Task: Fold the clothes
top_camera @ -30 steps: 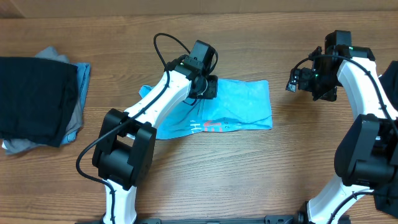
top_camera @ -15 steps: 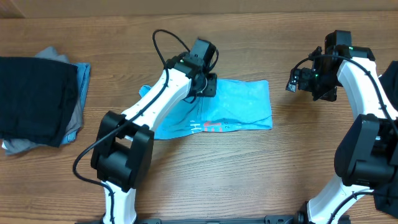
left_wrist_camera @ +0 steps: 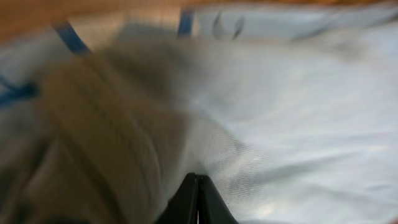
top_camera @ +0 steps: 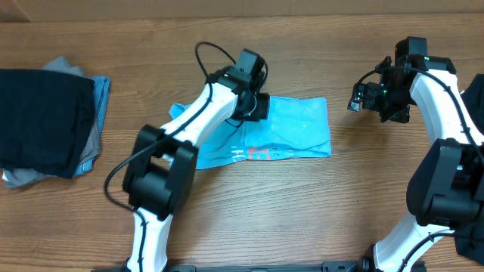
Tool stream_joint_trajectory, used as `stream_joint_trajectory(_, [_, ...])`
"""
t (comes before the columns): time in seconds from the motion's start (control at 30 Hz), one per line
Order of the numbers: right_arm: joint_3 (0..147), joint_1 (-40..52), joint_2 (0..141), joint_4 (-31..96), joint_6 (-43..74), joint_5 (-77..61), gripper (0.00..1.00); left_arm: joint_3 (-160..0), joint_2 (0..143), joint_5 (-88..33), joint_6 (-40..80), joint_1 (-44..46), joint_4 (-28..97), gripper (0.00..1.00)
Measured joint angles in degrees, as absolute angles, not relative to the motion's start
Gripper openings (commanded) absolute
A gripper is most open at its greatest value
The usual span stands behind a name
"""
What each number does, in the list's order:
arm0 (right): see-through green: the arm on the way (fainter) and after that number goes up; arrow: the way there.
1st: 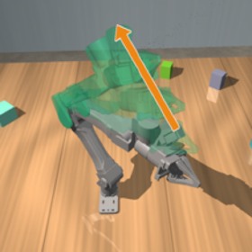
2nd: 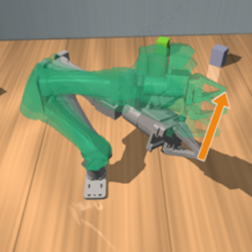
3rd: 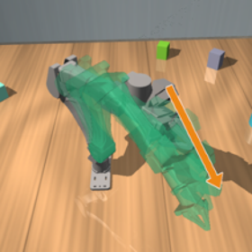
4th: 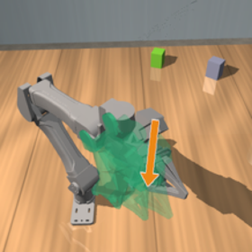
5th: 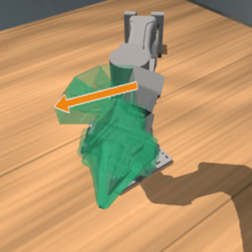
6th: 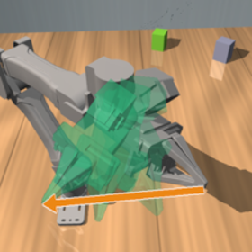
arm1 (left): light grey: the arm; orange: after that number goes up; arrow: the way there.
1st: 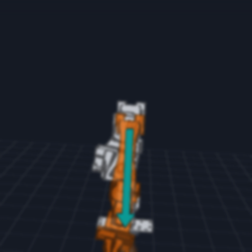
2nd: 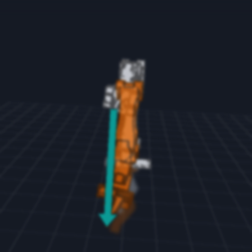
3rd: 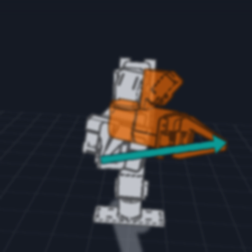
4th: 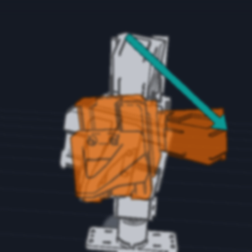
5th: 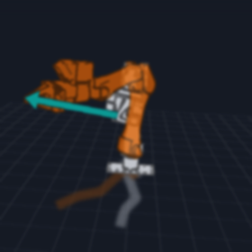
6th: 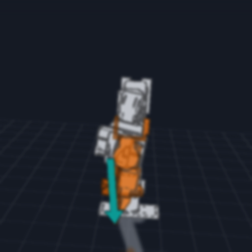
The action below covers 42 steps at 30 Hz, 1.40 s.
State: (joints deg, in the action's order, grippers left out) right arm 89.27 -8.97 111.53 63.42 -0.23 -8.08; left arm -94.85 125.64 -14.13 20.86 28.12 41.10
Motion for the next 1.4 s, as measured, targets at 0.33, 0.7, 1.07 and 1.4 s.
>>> stream_joint_trajectory(0.33, [89.27, -8.97, 111.53, 63.40, -0.23, -8.05, 1.00, -94.78, 127.63, -18.31, 19.81, 26.24, 42.70, 0.04])
stream_joint_trajectory(0.7, [89.27, -8.97, 111.53, 63.40, -0.23, -8.10, 1.00, -95.24, 119.17, -20.88, 19.31, 25.98, 45.19, 0.04])
stream_joint_trajectory(1.07, [89.27, -8.97, 111.53, 63.42, -0.23, -8.05, 1.00, -87.26, 116.49, -26.46, 19.31, 26.41, 48.62, 0.04])
stream_joint_trajectory(1.4, [89.27, -8.97, 111.53, 63.37, -0.23, -8.08, 1.00, -74.96, 116.64, -26.33, 19.35, 26.63, 41.56, 0.04])
